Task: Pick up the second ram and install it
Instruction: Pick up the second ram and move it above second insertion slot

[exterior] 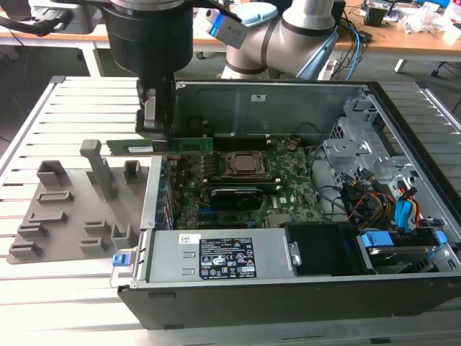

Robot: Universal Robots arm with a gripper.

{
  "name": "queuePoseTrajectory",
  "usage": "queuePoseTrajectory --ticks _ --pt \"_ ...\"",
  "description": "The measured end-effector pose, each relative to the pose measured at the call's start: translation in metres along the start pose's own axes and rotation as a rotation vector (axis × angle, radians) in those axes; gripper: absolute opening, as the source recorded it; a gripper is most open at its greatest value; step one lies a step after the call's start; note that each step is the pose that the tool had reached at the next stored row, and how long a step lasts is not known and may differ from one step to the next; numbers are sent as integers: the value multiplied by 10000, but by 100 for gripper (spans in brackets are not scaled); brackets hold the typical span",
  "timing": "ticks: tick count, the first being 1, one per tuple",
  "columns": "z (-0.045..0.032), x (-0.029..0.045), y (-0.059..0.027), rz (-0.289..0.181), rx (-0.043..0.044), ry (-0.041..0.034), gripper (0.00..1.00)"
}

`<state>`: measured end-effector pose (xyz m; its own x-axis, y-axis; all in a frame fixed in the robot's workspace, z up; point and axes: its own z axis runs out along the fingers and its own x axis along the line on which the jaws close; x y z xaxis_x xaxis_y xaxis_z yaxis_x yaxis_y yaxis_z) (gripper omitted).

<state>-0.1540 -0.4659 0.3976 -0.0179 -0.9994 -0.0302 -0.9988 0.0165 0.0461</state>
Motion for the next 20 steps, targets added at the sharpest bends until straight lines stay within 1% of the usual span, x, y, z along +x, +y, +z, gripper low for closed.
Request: queuePoseTrajectory --ticks 1,5,7,10,11,15,17,18,20 --pt "-1 0 -30 -1 0 0 14" --pt "-11 -4 -240 0 -1 -1 14" --pt "-15 -6 -327 0 -1 0 14" --pt "-22 -9 -490 0 -2 0 14" --pt "-26 -10 -564 0 -2 0 14" --pt "-36 -14 -793 1 -3 0 14" --pt "-39 -15 -853 0 -3 -1 14" --pt "-41 -16 -900 1 -3 -1 14" --pt "-43 -17 -950 1 -3 0 14"
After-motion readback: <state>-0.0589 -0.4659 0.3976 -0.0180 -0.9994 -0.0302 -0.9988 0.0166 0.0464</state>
